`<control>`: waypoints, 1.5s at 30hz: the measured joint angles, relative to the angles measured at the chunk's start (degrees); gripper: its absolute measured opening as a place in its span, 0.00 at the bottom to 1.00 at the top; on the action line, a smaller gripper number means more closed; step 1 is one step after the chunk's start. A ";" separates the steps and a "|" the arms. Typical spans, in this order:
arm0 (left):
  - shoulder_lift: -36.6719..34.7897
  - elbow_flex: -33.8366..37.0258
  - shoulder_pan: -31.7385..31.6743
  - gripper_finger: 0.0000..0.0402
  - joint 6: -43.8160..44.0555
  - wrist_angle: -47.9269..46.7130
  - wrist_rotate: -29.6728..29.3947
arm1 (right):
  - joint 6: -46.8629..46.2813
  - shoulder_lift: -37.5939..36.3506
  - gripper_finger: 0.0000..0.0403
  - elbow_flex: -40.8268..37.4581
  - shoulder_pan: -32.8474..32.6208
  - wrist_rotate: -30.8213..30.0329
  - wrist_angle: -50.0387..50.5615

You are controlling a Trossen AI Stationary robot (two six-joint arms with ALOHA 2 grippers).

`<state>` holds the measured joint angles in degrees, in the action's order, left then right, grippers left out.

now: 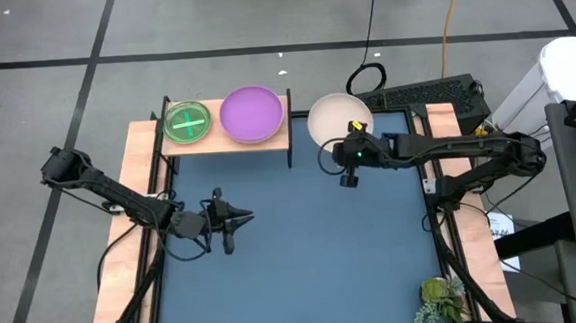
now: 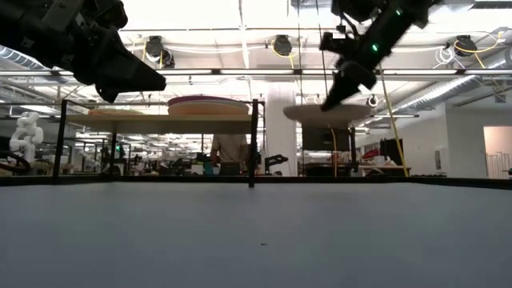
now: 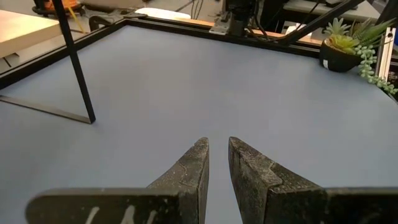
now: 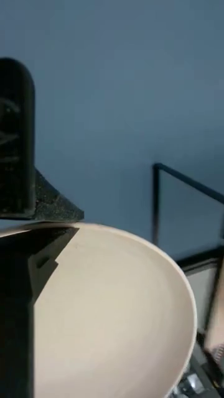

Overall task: Place and stack plates onto a shelf
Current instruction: Stack the white plate on top the dark pink plate on the shelf

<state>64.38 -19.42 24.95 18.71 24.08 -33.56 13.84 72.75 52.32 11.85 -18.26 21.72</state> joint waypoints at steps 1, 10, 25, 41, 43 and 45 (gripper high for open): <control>0.00 0.00 0.00 0.17 0.03 0.00 0.00 | 0.46 0.28 0.00 1.59 -0.14 -0.02 0.97; 0.00 -0.02 -0.71 0.17 -5.51 1.64 0.85 | 5.25 2.33 0.00 13.23 -0.34 -1.21 8.72; -0.85 -3.38 -8.28 0.17 -23.36 3.76 10.95 | 11.70 2.36 0.00 21.97 -0.47 -0.98 5.94; -16.32 -3.63 -11.47 0.17 -22.49 -9.59 12.33 | 13.48 11.72 0.00 37.90 0.55 3.60 9.42; -16.48 -3.63 -11.43 0.17 -21.58 -11.01 12.33 | 14.02 14.43 0.00 41.21 1.09 5.75 10.81; -16.46 -3.63 -11.43 0.17 -21.37 -12.67 12.34 | 14.19 17.06 0.00 44.62 1.64 6.83 11.78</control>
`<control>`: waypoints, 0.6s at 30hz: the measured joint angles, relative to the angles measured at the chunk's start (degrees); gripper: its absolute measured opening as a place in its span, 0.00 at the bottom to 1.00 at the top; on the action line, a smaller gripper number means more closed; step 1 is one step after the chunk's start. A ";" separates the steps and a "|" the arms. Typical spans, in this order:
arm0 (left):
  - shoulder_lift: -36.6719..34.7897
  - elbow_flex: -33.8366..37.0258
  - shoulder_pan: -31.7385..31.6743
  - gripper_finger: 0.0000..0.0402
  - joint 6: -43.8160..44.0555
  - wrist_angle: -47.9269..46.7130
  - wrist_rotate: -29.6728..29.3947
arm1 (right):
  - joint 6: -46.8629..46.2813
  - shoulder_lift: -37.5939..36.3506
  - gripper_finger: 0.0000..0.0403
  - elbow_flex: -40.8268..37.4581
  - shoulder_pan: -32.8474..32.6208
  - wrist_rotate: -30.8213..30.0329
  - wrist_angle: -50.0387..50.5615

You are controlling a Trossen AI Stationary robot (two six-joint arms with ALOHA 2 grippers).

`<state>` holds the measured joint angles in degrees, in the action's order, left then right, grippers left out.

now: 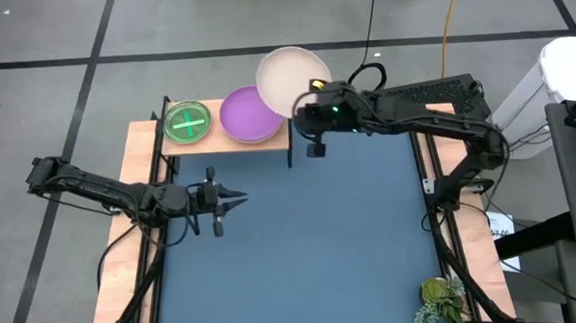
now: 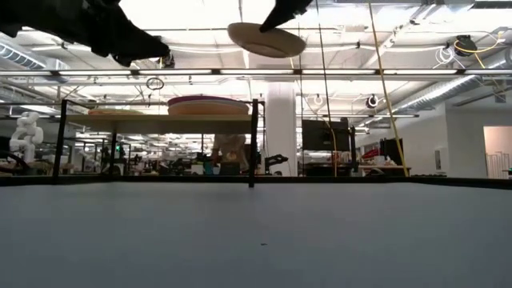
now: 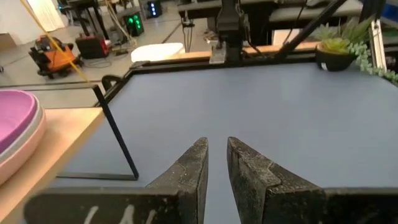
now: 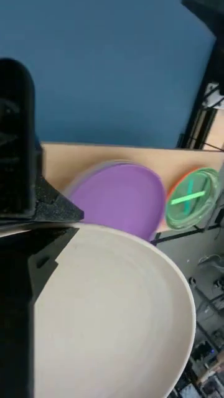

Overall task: Place and stack plates onto a shelf
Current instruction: Stack the white plate on top the dark pink plate on the shelf

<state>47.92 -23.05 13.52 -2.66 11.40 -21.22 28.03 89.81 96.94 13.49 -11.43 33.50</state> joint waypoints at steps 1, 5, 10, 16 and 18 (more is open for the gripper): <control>0.00 0.00 0.00 0.17 -0.04 -0.30 -0.01 | 0.28 1.28 0.00 1.61 0.12 0.37 0.22; 0.00 0.00 0.00 0.17 -0.27 -0.74 -0.01 | 1.40 5.94 0.00 7.09 1.10 3.17 1.33; -0.77 0.00 0.00 0.17 -1.44 -1.13 -0.03 | 1.70 10.98 0.00 12.16 2.55 6.99 1.70; -1.60 0.02 0.00 0.17 -0.86 -3.12 -0.06 | 2.25 15.47 0.00 15.27 3.80 10.35 1.24; -1.66 0.02 0.00 0.17 -0.66 -2.80 -0.06 | 2.32 16.35 0.00 15.28 4.15 11.28 0.81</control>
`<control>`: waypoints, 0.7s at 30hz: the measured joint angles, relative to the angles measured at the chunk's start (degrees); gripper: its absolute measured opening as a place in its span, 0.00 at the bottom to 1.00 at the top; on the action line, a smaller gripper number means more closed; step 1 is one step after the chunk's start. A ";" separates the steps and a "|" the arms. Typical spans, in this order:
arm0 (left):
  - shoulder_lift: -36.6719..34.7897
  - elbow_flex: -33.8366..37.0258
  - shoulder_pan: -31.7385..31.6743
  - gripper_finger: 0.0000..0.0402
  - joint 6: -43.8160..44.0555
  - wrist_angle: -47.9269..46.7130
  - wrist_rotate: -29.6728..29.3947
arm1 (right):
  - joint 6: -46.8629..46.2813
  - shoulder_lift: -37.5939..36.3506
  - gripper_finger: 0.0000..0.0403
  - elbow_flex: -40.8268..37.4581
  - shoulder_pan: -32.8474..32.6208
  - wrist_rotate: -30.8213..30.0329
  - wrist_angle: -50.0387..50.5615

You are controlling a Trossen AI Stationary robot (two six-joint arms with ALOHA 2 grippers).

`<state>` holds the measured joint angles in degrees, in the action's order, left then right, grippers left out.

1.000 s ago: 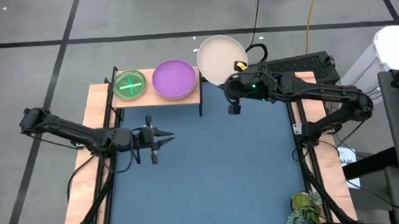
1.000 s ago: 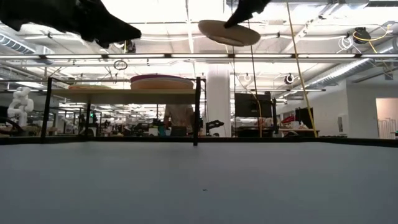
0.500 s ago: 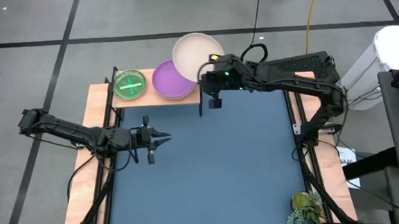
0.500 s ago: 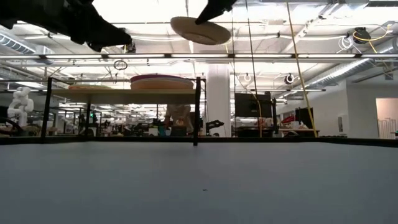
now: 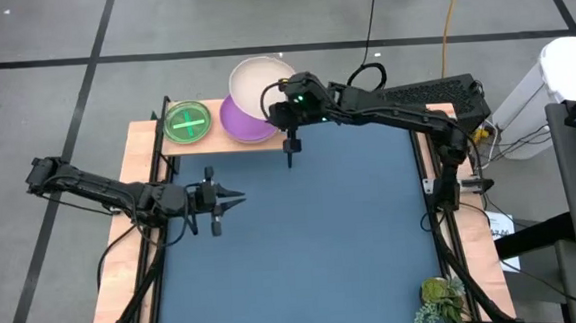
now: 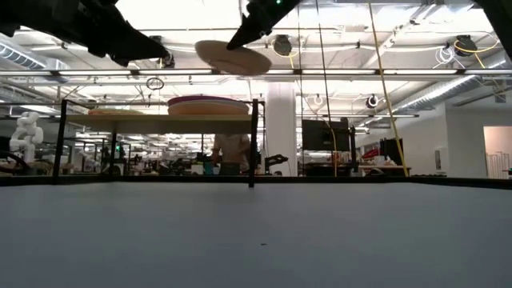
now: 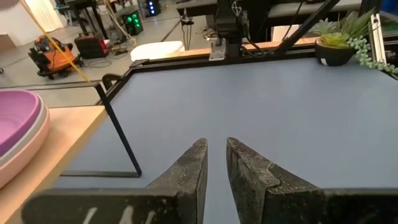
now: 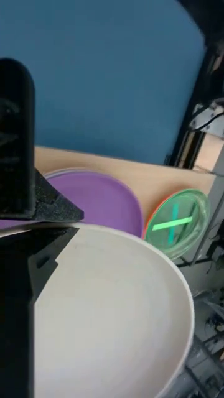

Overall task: Place and stack plates onto a shelf
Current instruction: Stack the white plate on top the dark pink plate on the shelf

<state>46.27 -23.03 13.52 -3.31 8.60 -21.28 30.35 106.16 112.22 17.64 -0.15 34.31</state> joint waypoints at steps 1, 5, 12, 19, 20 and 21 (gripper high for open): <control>0.01 0.00 0.00 0.17 0.05 -0.01 0.01 | -0.05 0.46 0.00 0.00 0.16 0.91 -0.57; 0.06 0.00 0.00 0.17 0.46 -0.05 0.69 | -0.55 2.26 0.00 0.00 0.83 3.58 -3.13; 0.06 0.00 0.00 0.17 1.01 -0.01 0.79 | -1.92 5.31 0.00 0.00 1.81 6.37 -8.78; 0.08 0.00 0.02 0.17 1.29 -0.02 0.88 | -3.08 7.21 0.00 0.00 2.50 6.39 -10.79; 0.08 0.00 0.02 0.17 1.29 0.00 0.88 | -3.08 7.24 0.00 0.00 2.57 6.39 -10.58; 0.08 0.00 0.02 0.17 1.29 -0.02 0.87 | -2.96 7.24 0.00 -0.25 2.59 6.41 -10.76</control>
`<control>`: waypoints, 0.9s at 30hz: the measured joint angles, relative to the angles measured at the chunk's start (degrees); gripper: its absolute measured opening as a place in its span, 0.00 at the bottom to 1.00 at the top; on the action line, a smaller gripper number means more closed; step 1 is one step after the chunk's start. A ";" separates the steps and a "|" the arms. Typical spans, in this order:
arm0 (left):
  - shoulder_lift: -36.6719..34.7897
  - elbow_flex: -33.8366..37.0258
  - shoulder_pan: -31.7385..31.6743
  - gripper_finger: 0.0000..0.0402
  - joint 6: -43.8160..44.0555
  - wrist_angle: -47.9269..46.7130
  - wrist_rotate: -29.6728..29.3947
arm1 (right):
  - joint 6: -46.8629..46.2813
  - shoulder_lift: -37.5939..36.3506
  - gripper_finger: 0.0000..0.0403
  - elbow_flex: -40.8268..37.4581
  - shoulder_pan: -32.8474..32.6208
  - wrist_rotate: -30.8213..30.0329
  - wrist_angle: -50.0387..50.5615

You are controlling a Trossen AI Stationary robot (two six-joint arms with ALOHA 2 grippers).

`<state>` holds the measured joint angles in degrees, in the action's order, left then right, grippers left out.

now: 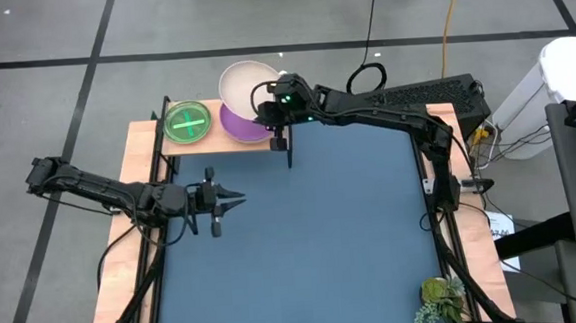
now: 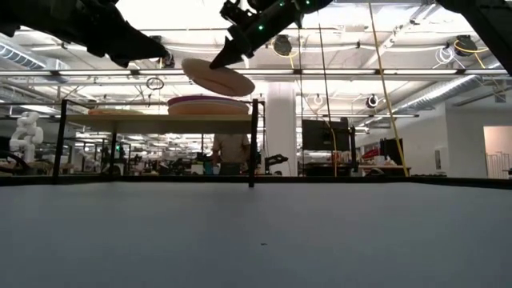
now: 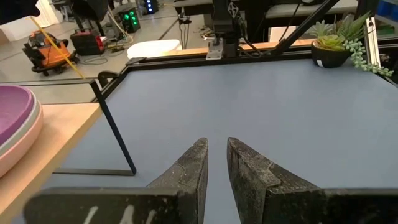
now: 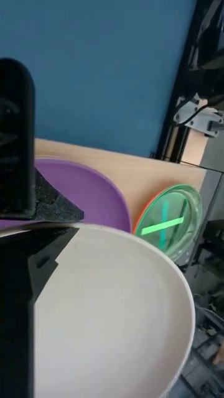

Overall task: Place and stack plates onto a shelf
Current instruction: Stack the white plate on top the dark pink plate on the shelf

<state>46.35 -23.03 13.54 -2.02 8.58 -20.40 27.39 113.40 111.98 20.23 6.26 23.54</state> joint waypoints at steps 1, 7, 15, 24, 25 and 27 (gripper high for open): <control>0.00 0.00 0.00 0.17 0.00 0.00 0.00 | 0.64 -0.01 0.00 -0.51 0.00 0.00 -0.66; 0.00 0.00 0.00 0.17 0.22 -0.05 0.02 | 1.80 0.13 0.00 -2.05 0.00 0.00 -1.50; 0.00 0.00 0.00 0.17 0.31 0.00 0.94 | 2.78 0.68 0.00 -5.61 0.00 0.00 -4.15; 0.00 0.00 0.00 0.17 0.42 -0.08 0.96 | 4.81 0.60 0.02 -7.03 0.02 -0.08 -5.53; 0.00 0.00 0.00 0.17 0.42 -0.22 0.96 | 4.82 0.58 0.02 -7.03 0.02 -0.07 -5.74; 0.00 0.00 0.00 0.17 0.42 -0.33 0.96 | 4.82 0.55 0.02 -7.03 0.02 -0.04 -5.69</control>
<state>46.35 -23.03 13.54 -1.61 8.25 -19.44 32.21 113.95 104.95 20.25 6.22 17.86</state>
